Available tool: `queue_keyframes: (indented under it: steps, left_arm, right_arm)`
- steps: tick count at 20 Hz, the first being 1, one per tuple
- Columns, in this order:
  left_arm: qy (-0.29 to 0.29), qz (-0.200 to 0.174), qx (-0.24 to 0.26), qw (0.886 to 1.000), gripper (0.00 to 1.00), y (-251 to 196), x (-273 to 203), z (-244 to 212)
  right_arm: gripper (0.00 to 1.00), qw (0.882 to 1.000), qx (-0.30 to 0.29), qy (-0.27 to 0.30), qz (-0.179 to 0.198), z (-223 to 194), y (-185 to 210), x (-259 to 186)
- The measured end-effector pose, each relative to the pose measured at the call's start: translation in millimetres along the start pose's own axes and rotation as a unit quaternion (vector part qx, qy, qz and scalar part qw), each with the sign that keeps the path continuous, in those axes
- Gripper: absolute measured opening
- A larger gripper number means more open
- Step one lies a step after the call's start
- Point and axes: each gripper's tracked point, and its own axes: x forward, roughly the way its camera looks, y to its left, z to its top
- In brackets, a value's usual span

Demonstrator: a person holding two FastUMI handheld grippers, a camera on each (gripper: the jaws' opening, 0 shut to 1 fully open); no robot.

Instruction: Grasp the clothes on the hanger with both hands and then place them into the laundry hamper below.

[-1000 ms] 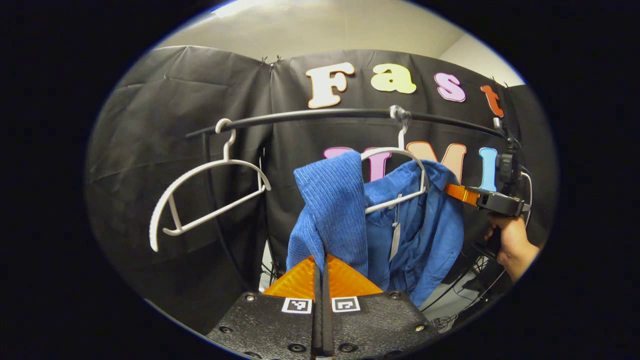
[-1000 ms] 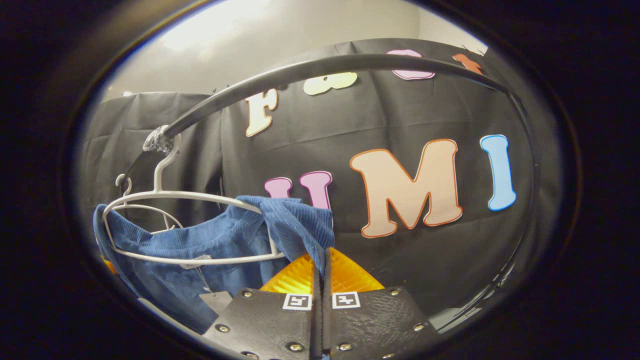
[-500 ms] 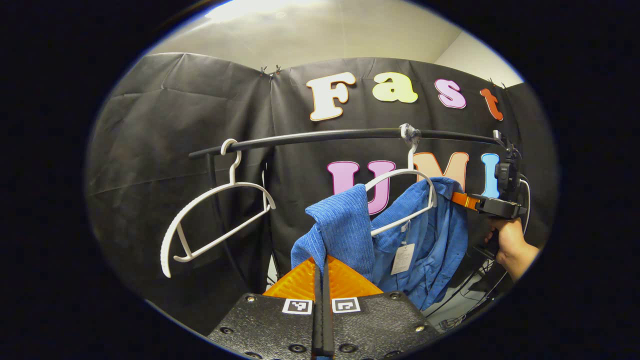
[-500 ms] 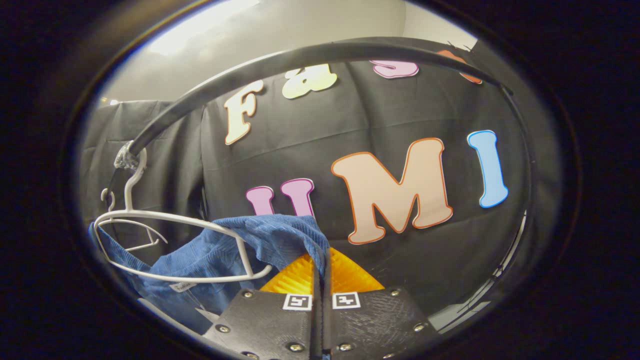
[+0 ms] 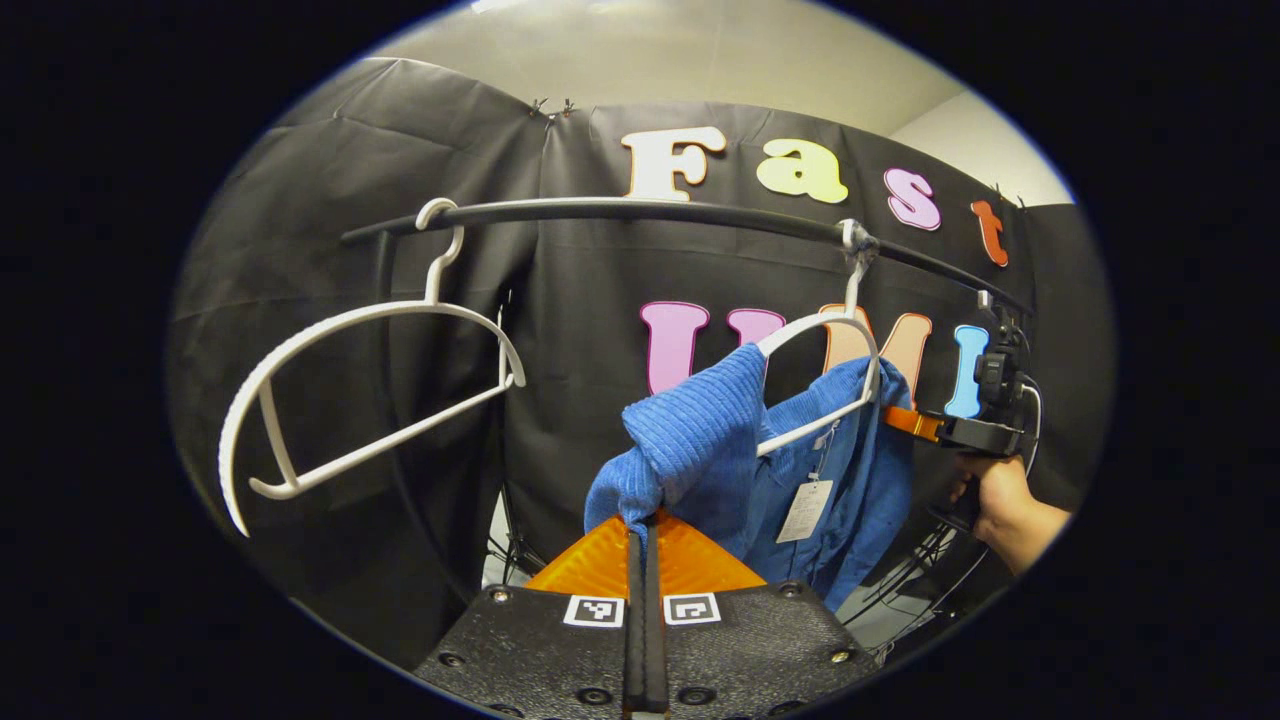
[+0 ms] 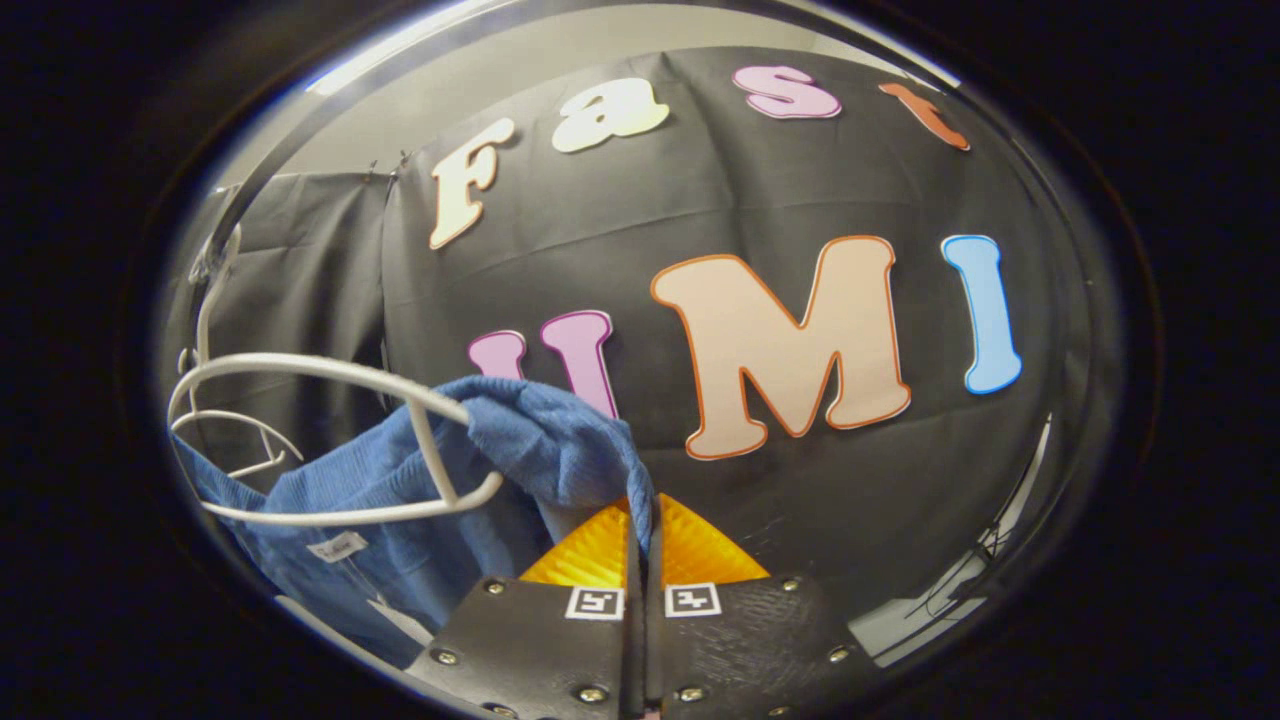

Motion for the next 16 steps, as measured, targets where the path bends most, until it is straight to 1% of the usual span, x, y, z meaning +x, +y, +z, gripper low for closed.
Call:
queue_keyframes:
  steps: [1, 2, 4, 6, 8, 9, 11, 12, 13, 14, 15, 16]
  left_arm:
    - [-0.002, -0.004, -0.001, 1.000, 0.00, 1, 1, 0]
    - [-0.008, -0.013, -0.002, 1.000, 0.02, -1, 2, 2]
    - [-0.016, -0.034, 0.006, 0.999, 0.00, -3, -1, 0]
    - [-0.016, -0.045, 0.018, 0.999, 0.01, -2, 1, -9]
    - [-0.003, -0.043, 0.039, 0.998, 0.02, 2, 2, -25]
    - [0.000, -0.036, 0.058, 0.998, 0.02, 3, 1, -30]
    - [-0.008, -0.015, 0.105, 0.994, 0.05, 4, -5, -27]
    - [-0.017, -0.017, 0.122, 0.992, 0.05, -4, -11, -23]
    - [-0.022, -0.011, 0.131, 0.991, 0.01, -7, -16, -20]
    - [-0.024, -0.005, 0.128, 0.991, 0.10, -10, -22, -22]
    - [-0.019, -0.011, 0.105, 0.994, 0.19, -15, -31, -22]
    - [-0.015, -0.021, 0.072, 0.997, 0.35, -24, -35, -21]
  right_arm:
    - [0.01, 1.000, -0.003, 0.003, 0.003, -7, 3, 2]
    - [0.01, 1.000, -0.006, 0.009, 0.003, -13, 5, 4]
    - [0.01, 1.000, -0.013, 0.019, 0.005, -28, 10, 0]
    - [0.01, 1.000, -0.012, 0.025, 0.010, -38, 14, -2]
    - [0.01, 0.999, -0.010, 0.034, 0.009, -46, 14, 0]
    - [0.01, 0.999, -0.009, 0.035, 0.008, -47, 12, -1]
    - [0.01, 0.999, -0.011, 0.032, 0.005, -44, 11, -4]
    - [0.01, 0.999, -0.014, 0.032, 0.003, -44, 10, -6]
    - [0.01, 0.999, -0.019, 0.032, 0.003, -44, 9, -8]
    - [0.01, 0.999, -0.023, 0.032, 0.002, -44, 7, -10]
    - [0.01, 0.999, -0.027, 0.032, 0.002, -44, 5, -11]
    - [0.01, 0.999, -0.029, 0.032, 0.003, -45, 4, -13]
